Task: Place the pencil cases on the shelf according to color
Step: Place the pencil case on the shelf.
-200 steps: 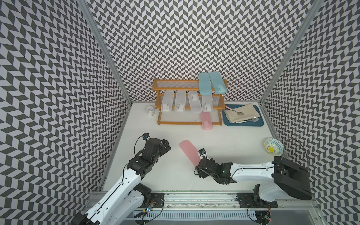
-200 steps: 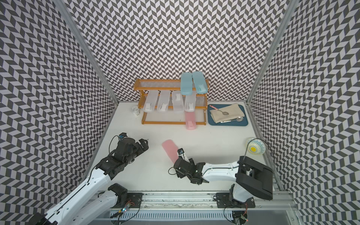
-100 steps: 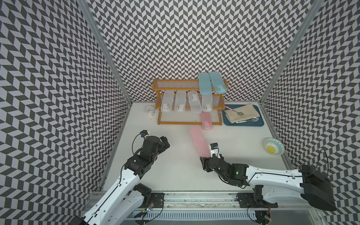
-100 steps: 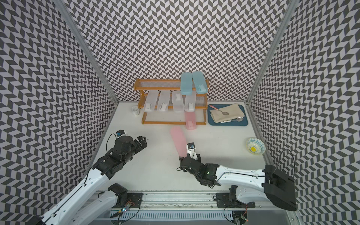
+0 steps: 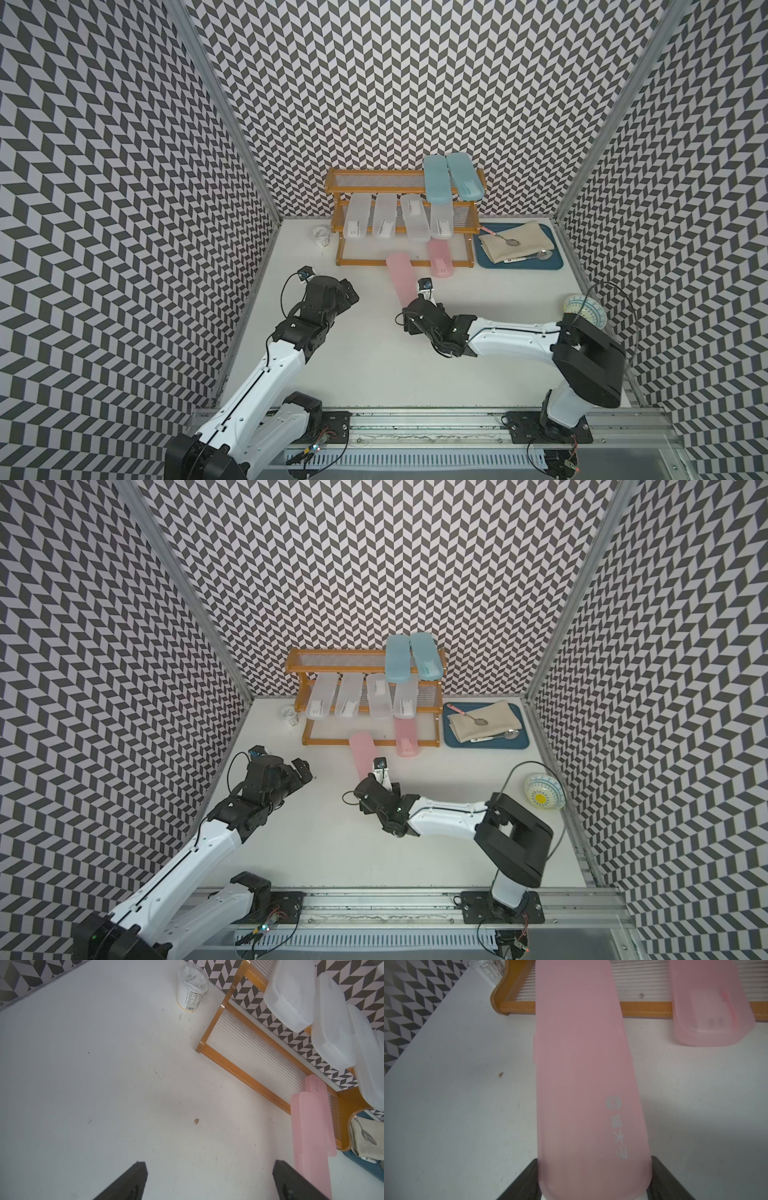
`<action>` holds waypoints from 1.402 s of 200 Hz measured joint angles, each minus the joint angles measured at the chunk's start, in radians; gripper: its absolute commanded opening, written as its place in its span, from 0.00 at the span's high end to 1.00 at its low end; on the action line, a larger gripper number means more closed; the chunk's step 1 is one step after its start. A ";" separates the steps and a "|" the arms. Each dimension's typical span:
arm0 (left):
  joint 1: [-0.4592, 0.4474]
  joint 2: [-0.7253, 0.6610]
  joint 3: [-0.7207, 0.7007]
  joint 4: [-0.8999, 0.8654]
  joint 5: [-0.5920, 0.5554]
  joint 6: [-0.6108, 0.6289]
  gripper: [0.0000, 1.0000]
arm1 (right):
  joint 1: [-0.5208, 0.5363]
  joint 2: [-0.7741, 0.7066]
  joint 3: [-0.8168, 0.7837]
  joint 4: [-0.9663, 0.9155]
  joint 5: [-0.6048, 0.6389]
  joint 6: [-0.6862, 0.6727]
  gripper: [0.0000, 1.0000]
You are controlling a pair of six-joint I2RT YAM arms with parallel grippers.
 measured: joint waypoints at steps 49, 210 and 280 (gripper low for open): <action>0.103 0.055 0.000 0.072 0.073 0.056 0.00 | -0.074 0.243 0.262 -0.018 -0.042 0.001 0.47; 0.162 0.100 -0.075 0.187 0.232 0.079 0.00 | -0.175 0.523 0.600 0.011 -0.085 0.115 0.15; 0.162 0.079 -0.097 0.192 0.261 0.065 0.00 | -0.187 0.445 0.485 0.066 -0.199 0.140 0.03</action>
